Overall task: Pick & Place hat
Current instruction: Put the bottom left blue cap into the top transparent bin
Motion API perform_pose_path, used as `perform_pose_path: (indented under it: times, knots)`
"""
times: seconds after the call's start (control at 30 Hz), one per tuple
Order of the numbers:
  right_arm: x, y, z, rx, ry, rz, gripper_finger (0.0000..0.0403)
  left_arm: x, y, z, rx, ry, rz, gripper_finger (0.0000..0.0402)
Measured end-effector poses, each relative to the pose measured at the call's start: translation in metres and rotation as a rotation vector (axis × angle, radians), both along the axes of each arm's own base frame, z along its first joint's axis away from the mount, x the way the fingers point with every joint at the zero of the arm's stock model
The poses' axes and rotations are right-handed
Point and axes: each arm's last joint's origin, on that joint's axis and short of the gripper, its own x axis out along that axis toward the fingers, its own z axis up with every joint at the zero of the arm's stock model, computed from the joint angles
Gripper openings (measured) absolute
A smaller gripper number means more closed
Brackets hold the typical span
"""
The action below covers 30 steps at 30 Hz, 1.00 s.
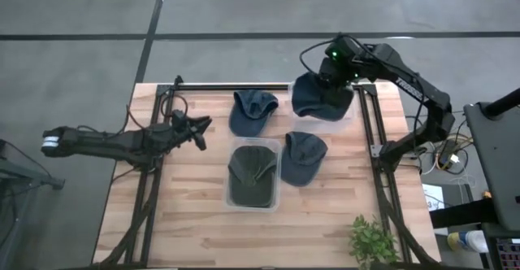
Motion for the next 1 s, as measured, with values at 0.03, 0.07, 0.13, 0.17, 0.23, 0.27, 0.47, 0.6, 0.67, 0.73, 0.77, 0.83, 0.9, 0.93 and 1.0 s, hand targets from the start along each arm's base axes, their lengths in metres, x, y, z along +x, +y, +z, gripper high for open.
perform_pose_path:
  times: [0.03, 0.07, 0.13, 0.17, 0.23, 0.27, 0.47, 0.6, 0.67, 0.73, 0.77, 0.83, 0.9, 0.93, 1.0]
  knots:
    - [0.0, -0.001, 0.001, 0.01, -0.007, 0.011, 0.0008, -0.001, 0.0, -0.002, 0.0, 0.003, 0.0, 0.0062]
    - [0.001, -0.003, 0.001, 0.016, -0.008, 0.023, 0.0008, -0.001, 0.0, -0.004, 0.0, 0.004, -0.001, 0.0062]
    - [0.004, -0.006, -0.001, 0.021, 0.008, 0.037, 0.0008, -0.002, 0.0, -0.008, 0.0, 0.012, -0.001, 0.0062]
    - [0.005, -0.007, -0.003, 0.027, 0.02, 0.043, 0.0008, -0.002, 0.0, -0.009, 0.0, 0.015, -0.001, 0.0062]
    - [0.007, -0.01, -0.008, 0.044, 0.045, 0.054, 0.0008, -0.002, 0.0, -0.013, -0.001, 0.025, -0.001, 0.0062]
    - [0.008, -0.011, -0.011, 0.056, 0.06, 0.061, 0.0008, -0.002, 0.0, -0.015, -0.001, 0.03, -0.001, 0.0062]
    - [0.018, -0.019, -0.027, 0.098, 0.146, 0.106, 0.0008, -0.003, 0.0, -0.022, -0.004, 0.059, -0.001, 0.0062]
    - [0.026, -0.026, -0.039, 0.126, 0.179, 0.106, 0.0008, -0.002, 0.0, -0.022, -0.004, 0.061, -0.001, 0.0062]
    - [0.03, -0.029, -0.044, 0.139, 0.194, 0.106, 0.0008, -0.002, 0.0, -0.022, -0.004, 0.064, -0.001, 0.0062]
    - [0.033, -0.031, -0.049, 0.151, 0.208, 0.11, 0.0008, -0.002, 0.0, -0.022, -0.004, 0.064, -0.001, 0.0062]
    - [0.035, -0.032, -0.052, 0.157, 0.214, 0.113, 0.0008, -0.002, 0.0, -0.022, -0.004, 0.063, -0.001, 0.0062]
    - [0.038, -0.035, -0.057, 0.172, 0.225, 0.115, 0.0008, -0.002, 0.0, -0.022, -0.004, 0.064, -0.001, 0.0062]
    - [0.042, -0.037, -0.063, 0.184, 0.238, 0.116, 0.0009, -0.002, 0.0, -0.022, -0.004, 0.064, -0.001, 0.0062]
    - [0.043, -0.038, -0.065, 0.189, 0.243, 0.116, 0.001, -0.002, 0.0, -0.022, -0.004, 0.064, -0.001, 0.0062]
    - [0.045, -0.039, -0.069, 0.194, 0.257, 0.119, 0.0011, -0.002, 0.0, -0.022, -0.004, 0.064, -0.001, 0.0062]
